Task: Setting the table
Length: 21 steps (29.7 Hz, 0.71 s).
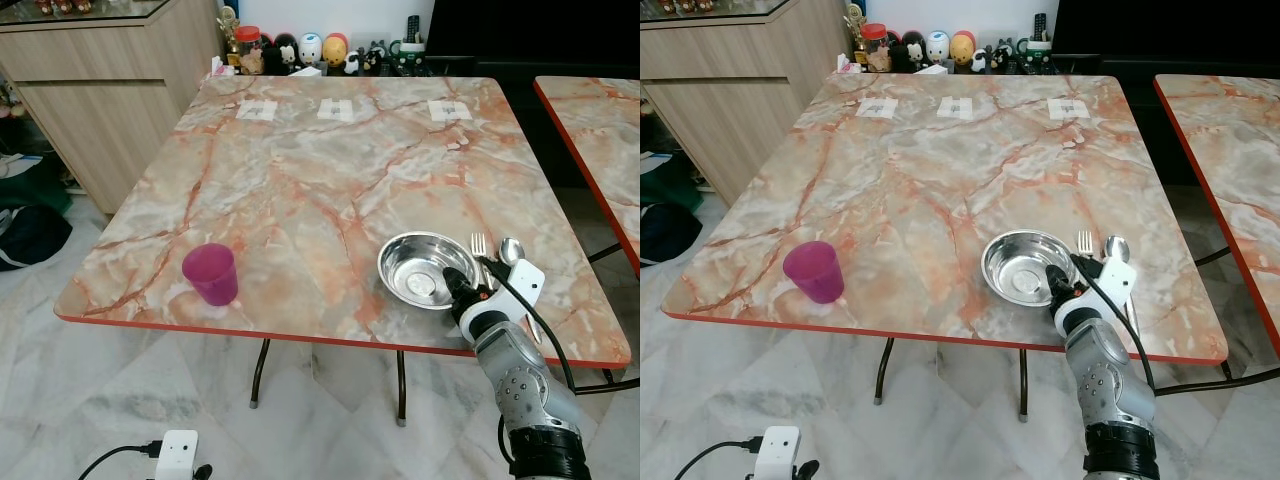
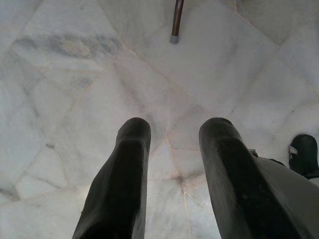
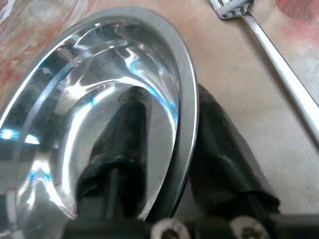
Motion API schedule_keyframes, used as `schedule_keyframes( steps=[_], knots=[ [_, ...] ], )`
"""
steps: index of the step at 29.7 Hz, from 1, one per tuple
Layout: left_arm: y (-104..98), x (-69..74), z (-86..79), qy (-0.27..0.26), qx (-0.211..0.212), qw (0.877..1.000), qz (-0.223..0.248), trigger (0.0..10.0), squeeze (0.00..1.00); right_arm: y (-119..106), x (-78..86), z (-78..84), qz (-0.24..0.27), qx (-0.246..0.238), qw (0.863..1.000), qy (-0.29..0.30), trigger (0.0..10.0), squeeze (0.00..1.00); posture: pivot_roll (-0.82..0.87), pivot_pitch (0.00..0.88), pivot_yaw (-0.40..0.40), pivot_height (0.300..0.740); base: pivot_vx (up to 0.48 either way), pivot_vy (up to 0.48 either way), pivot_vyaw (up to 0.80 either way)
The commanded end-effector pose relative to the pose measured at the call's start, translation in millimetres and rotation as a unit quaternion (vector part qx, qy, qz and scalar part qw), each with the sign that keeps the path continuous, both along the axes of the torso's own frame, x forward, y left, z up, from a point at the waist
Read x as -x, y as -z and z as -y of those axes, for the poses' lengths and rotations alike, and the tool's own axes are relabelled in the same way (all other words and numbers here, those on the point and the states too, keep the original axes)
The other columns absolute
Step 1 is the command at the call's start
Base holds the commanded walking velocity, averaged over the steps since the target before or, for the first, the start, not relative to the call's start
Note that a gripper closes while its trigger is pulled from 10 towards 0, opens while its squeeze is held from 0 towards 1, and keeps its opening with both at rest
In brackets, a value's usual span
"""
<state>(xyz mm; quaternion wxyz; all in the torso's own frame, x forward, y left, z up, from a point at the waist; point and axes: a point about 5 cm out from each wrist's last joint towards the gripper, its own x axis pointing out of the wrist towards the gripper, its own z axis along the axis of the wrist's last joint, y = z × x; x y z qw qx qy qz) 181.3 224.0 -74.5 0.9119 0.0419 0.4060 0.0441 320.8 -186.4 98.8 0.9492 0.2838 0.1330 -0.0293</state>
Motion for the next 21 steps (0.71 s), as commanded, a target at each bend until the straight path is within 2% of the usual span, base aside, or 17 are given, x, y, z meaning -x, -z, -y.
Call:
schedule_keyframes(
  steps=[1,9,11,13,14,16,17,18,20,21],
  knots=[
    [3,6.5,-2.4,0.001,-0.006,1.000,-0.012,10.0,0.00,0,-0.2,-0.8,-0.001,-0.005,1.000,0.000,0.0,0.00,-0.04,0.076,0.032,0.740,0.000,0.000,0.00],
    [3,6.6,-1.4,0.002,-0.004,1.000,-0.014,10.0,0.00,1,0.1,-1.3,0.000,-0.003,1.000,0.002,0.0,0.00,-0.04,0.072,0.032,0.740,0.000,0.000,0.00],
    [3,6.7,-1.2,0.003,-0.004,1.000,-0.014,10.0,0.00,-1,-0.2,-0.5,0.014,-0.006,1.000,0.010,0.0,0.00,-0.04,0.072,0.032,0.740,0.000,0.000,0.00],
    [3,7.0,-1.0,0.003,-0.004,1.000,-0.015,10.0,0.00,-11,-0.5,4.1,0.067,0.001,0.997,0.039,0.0,0.00,-0.04,0.071,0.032,0.740,0.000,0.000,0.00],
    [3,7.0,-1.0,0.003,-0.004,1.000,-0.015,10.0,0.00,-11,-0.5,4.1,0.067,0.001,0.997,0.039,0.0,0.00,-0.04,0.071,0.032,0.740,0.000,0.000,0.00],
    [4,7.4,-0.7,0.004,-0.005,1.000,-0.015,10.0,0.00,-21,3.7,8.1,0.122,0.012,0.990,0.074,0.0,0.00,-0.04,0.073,0.033,0.740,0.000,0.000,0.00],
    [4,7.6,-0.5,0.005,-0.006,1.000,-0.016,10.0,0.00,-23,9.1,8.8,0.146,0.001,0.985,0.092,0.9,0.00,-0.04,0.075,0.033,0.740,0.000,0.000,0.00],
    [4,7.7,-0.5,0.006,-0.006,1.000,-0.016,10.0,0.00,-23,11.4,8.6,0.150,-0.003,0.984,0.095,3.5,0.00,-0.05,0.076,0.034,0.740,0.000,0.000,0.00],
    [4,7.7,-0.5,0.006,-0.007,1.000,-0.016,10.0,0.00,-23,12.8,8.5,0.153,-0.005,0.983,0.098,3.5,0.00,-0.05,0.076,0.034,0.740,0.000,0.000,0.00],
    [4,7.8,-0.5,0.007,-0.008,1.000,-0.017,10.0,0.00,-23,14.4,8.7,0.158,-0.004,0.983,0.099,7.7,0.00,-0.05,0.076,0.034,0.740,0.000,0.000,0.00]
  ],
)
